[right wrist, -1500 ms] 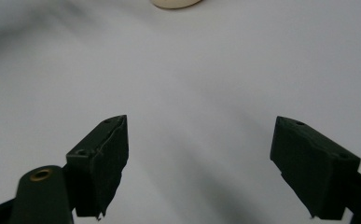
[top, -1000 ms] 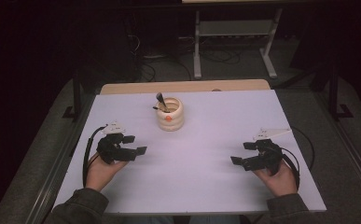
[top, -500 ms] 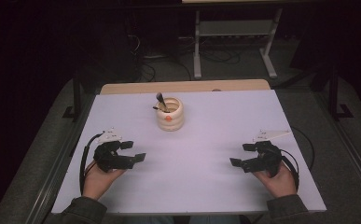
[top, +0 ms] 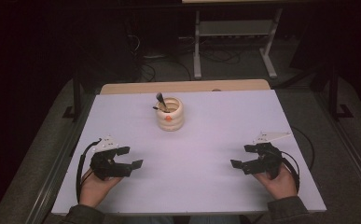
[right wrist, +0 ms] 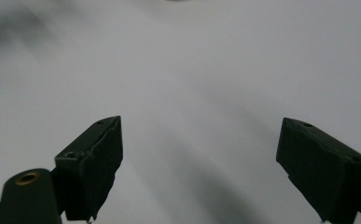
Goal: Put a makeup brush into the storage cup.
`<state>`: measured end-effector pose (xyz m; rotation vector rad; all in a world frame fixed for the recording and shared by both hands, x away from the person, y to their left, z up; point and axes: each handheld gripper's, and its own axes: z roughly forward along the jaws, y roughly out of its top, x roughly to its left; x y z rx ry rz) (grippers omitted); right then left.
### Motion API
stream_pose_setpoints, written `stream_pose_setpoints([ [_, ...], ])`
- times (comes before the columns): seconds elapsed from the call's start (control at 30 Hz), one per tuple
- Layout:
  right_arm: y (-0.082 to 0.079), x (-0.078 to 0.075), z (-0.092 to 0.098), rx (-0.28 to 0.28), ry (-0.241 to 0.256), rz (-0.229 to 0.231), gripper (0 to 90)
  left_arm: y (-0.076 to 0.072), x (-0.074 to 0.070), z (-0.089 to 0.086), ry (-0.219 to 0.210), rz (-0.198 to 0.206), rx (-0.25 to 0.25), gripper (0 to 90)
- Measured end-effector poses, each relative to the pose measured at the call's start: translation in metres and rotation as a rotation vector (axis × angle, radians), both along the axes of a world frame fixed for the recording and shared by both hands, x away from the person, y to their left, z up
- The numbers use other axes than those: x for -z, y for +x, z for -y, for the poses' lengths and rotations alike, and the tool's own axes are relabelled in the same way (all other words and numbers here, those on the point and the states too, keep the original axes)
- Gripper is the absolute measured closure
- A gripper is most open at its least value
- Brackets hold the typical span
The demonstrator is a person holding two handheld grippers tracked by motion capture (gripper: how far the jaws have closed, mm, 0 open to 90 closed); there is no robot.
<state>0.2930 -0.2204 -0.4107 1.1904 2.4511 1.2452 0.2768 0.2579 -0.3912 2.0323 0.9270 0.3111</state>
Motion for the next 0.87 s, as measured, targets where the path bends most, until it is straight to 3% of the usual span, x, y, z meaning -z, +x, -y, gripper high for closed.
stream_pose_setpoints([
  [0.87, -0.008, 0.004, -0.002, -0.015, -0.018, 0.008, 13.8, -0.018, 0.011, 0.002, 0.014, 0.012, 0.013, 21.9],
])
